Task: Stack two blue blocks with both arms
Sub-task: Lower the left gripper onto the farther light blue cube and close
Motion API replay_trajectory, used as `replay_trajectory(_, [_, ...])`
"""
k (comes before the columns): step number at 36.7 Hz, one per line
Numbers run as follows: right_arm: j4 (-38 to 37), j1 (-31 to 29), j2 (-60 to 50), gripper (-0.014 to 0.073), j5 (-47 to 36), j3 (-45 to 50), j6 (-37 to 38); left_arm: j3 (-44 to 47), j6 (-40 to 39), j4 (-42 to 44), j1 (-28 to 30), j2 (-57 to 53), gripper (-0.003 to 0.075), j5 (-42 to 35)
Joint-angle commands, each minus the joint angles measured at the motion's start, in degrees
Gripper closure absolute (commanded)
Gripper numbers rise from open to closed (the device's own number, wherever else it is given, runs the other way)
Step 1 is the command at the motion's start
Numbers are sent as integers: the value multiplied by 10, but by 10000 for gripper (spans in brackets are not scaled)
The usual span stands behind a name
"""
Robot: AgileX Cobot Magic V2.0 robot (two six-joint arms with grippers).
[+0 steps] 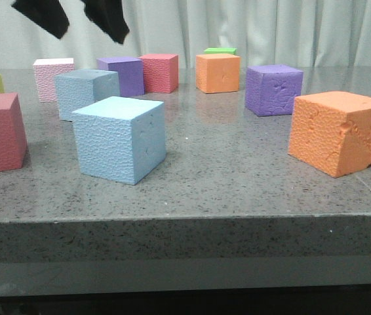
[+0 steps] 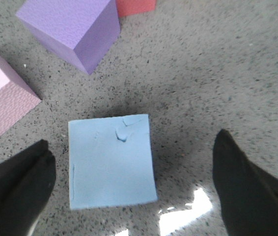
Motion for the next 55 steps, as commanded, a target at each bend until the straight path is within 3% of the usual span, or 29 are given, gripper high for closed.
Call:
replay_trajectory(1, [12, -4, 4, 659, -35, -14, 0, -38, 1, 7, -4, -5, 101, -10])
replay_trajectory(35, [12, -4, 4, 659, -34, -14, 0, -42, -35, 21, 4, 56, 104, -20])
replay_trajectory(38, [12, -4, 4, 659, -34, -14, 0, -42, -35, 21, 4, 56, 142, -18])
replay_trajectory(47, [12, -4, 4, 659, -34, -14, 0, -43, -35, 21, 4, 53, 351, -7])
replay_trajectory(55, [12, -4, 4, 659, -33, -14, 0, -43, -35, 21, 4, 18, 384, -5])
